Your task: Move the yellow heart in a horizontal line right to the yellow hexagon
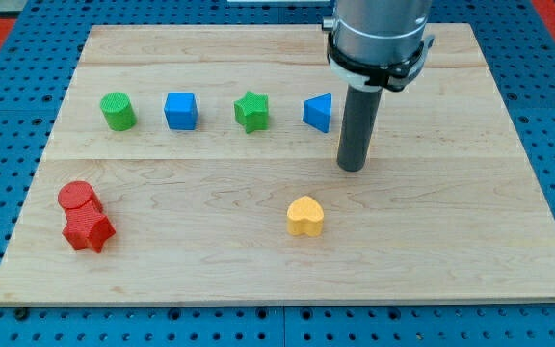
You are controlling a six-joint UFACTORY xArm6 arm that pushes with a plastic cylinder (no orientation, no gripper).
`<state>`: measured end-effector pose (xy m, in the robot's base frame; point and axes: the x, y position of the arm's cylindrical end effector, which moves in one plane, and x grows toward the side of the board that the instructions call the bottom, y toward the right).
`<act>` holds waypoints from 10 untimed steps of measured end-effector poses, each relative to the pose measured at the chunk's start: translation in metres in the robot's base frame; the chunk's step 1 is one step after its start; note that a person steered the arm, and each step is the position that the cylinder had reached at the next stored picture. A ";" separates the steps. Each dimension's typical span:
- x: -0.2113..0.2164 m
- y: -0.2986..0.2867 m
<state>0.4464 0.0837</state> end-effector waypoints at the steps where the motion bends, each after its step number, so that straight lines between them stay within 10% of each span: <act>1: -0.020 0.019; 3: -0.040 0.043; 5: 0.155 -0.026; 6: 0.123 -0.113; 10: 0.065 0.010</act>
<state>0.5112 0.0938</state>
